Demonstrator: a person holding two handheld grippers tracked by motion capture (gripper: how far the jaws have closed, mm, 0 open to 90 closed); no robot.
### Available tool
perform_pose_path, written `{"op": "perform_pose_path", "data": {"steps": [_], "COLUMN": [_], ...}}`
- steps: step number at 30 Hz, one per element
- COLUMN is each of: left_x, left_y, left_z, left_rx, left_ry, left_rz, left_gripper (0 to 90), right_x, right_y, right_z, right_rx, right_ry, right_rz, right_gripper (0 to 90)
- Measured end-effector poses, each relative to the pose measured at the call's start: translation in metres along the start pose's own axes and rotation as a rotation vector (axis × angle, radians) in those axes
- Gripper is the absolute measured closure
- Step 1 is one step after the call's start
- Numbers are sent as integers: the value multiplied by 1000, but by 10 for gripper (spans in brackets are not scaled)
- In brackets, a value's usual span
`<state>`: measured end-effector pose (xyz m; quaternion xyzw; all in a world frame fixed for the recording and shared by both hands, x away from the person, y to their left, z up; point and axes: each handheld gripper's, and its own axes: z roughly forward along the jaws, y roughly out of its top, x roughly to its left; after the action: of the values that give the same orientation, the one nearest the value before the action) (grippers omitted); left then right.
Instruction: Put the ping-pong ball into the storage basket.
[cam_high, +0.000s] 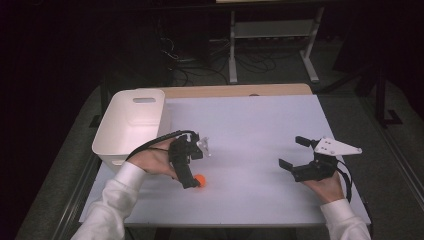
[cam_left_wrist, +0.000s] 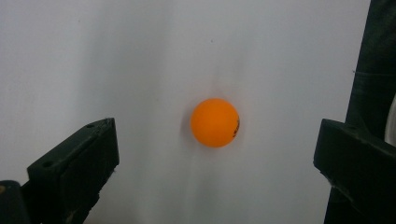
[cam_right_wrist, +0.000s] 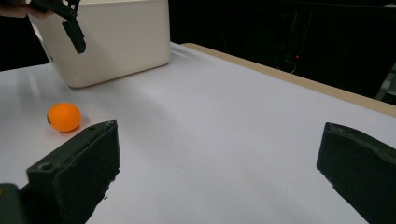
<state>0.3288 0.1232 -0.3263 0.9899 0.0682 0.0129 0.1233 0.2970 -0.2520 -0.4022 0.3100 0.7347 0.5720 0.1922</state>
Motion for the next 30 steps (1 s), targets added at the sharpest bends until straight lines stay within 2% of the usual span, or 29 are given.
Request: {"op": "perform_pose_path", "data": {"steps": [10,18,22,30], "left_x": [-1,-5,-5,-7], "left_y": [3,7,9,11], "left_z": [7,18,20,29], "left_rx": [23,74,80,92], "left_ry": [-17,-23,-26,-51], "left_rz": [13,24,23,-7], "left_gripper": [0,0,0,0], "right_x": [0,0,0,0], "right_y": [0,0,0,0], "right_z": [0,0,0,0], "right_rx": [3,4,3,2], "right_ry": [1,3,3,5], "right_rz": [-4,-2,-3,-3], "right_gripper": [0,0,0,0]}}
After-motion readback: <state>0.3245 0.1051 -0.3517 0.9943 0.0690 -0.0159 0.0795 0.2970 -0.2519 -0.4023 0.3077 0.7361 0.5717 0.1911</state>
